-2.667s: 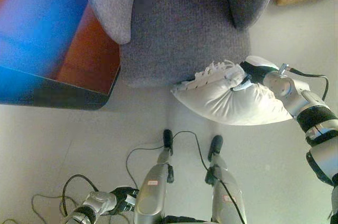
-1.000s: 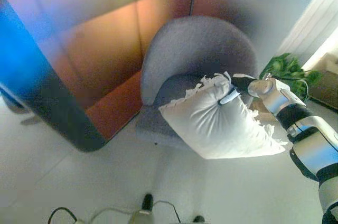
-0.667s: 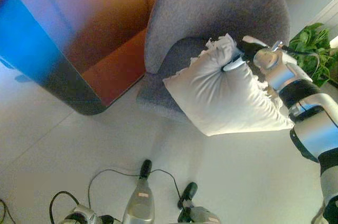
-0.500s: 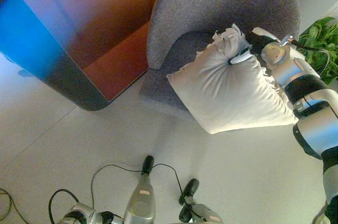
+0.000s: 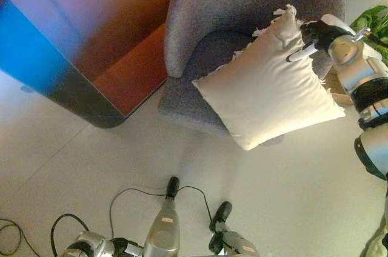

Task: Pick up the pillow and put it on the sofa.

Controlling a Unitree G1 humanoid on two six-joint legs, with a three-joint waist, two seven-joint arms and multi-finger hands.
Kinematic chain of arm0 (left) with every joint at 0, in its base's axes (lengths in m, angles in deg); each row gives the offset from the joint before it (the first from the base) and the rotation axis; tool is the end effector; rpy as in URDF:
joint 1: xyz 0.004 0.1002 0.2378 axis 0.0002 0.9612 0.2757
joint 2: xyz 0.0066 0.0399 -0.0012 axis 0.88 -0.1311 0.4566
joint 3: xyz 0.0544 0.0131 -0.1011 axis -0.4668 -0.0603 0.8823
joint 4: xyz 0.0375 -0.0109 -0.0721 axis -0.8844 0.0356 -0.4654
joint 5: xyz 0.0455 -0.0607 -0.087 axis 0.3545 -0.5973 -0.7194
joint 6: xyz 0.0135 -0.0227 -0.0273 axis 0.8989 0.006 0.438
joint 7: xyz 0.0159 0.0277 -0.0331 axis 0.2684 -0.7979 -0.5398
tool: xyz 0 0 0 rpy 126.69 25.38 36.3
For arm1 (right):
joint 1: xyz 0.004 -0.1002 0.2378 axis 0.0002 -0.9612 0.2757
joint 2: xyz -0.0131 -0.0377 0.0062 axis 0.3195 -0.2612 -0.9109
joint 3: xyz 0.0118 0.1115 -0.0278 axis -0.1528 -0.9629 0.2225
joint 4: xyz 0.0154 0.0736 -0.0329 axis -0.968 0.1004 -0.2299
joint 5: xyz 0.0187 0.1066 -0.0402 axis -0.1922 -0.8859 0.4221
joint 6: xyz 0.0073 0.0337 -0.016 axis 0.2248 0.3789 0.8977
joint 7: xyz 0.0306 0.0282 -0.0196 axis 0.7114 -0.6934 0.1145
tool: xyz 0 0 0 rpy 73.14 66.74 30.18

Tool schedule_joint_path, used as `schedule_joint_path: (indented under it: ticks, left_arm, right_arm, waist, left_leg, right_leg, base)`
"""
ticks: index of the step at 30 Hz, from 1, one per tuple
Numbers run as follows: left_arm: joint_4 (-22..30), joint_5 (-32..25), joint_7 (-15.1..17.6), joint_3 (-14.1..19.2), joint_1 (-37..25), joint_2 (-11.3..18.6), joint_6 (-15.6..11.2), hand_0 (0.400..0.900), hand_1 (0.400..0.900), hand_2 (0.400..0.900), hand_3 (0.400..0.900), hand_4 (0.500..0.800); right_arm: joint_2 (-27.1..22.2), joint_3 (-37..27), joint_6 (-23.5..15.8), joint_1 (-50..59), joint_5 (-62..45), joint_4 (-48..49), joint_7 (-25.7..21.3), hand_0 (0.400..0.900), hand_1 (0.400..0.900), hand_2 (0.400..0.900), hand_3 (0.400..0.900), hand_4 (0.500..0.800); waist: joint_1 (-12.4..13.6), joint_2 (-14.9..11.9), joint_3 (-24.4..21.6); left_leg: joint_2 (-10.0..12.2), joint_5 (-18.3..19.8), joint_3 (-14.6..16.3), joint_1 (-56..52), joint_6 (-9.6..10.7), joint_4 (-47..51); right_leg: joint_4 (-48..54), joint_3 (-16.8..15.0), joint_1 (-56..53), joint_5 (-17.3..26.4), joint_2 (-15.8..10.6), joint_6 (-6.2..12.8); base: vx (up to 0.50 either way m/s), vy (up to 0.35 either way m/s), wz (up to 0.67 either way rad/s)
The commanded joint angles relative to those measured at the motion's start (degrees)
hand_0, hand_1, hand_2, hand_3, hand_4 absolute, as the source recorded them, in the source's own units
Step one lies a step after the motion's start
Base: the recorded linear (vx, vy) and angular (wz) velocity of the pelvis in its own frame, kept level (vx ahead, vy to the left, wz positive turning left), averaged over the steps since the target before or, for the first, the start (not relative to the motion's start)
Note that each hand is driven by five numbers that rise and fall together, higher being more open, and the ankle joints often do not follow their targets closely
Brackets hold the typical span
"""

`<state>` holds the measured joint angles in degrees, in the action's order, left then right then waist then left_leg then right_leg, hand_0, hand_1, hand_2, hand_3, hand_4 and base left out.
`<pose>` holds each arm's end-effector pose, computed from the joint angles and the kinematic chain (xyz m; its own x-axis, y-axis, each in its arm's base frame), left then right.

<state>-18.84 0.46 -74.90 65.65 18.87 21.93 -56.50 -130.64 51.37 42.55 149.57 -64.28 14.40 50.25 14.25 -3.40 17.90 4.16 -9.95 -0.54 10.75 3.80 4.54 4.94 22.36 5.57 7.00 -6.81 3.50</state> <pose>0.1309 0.3017 -0.1010 -0.0301 -0.3320 -0.9428 0.3365 0.8848 -0.3223 0.3770 -0.2860 0.2795 0.9613 -0.2749 -0.0209 0.0867 0.3734 -0.9236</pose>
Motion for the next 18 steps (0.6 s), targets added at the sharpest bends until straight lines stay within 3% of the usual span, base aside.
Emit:
schedule_joint_path:
  ticks: [1,10,18]
  left_arm:
    - [-2.31,0.63,-3.86,-2.71,3.79,2.08,-1.41,0.900,0.900,0.900,0.900,0.800]
    - [-3.10,-0.67,-2.29,-1.05,4.79,1.64,-5.10,0.900,0.900,0.900,0.900,0.800]
    - [-3.65,-3.02,-1.77,-0.18,5.44,0.08,-5.16,0.900,0.900,0.900,0.900,0.800]
  right_arm:
    - [-5.70,5.32,-2.48,11.01,-0.06,-2.03,-2.50,0.900,0.900,0.900,0.900,0.800]
    - [-8.72,-0.47,-5.80,4.48,-3.95,-0.68,0.17,0.900,0.900,0.900,0.900,0.800]
    - [-10.33,-9.44,-10.22,-6.86,-8.73,2.70,4.35,0.900,0.900,0.900,0.900,0.800]
  waist:
    - [-0.64,-0.88,-3.53]
    - [-2.46,-0.90,-5.85]
    - [-4.99,-0.04,-8.71]
  left_leg:
    - [-0.70,8.19,3.19,-3.81,-0.31,0.46]
    - [-1.08,9.00,4.69,-6.05,-0.28,0.46]
    - [-1.55,9.62,6.06,-8.32,-0.34,0.46]
  right_leg:
    - [-0.90,-0.70,-2.38,-2.60,-1.91,4.38]
    - [-0.30,-1.64,-3.75,-2.38,-2.17,4.87]
    - [0.06,-2.76,-5.15,-2.34,-2.54,5.20]
  base:
    - [-0.01,-0.006,-0.05]
    - [-0.01,-0.021,-0.09]
    - [0.00,-0.007,-0.12]
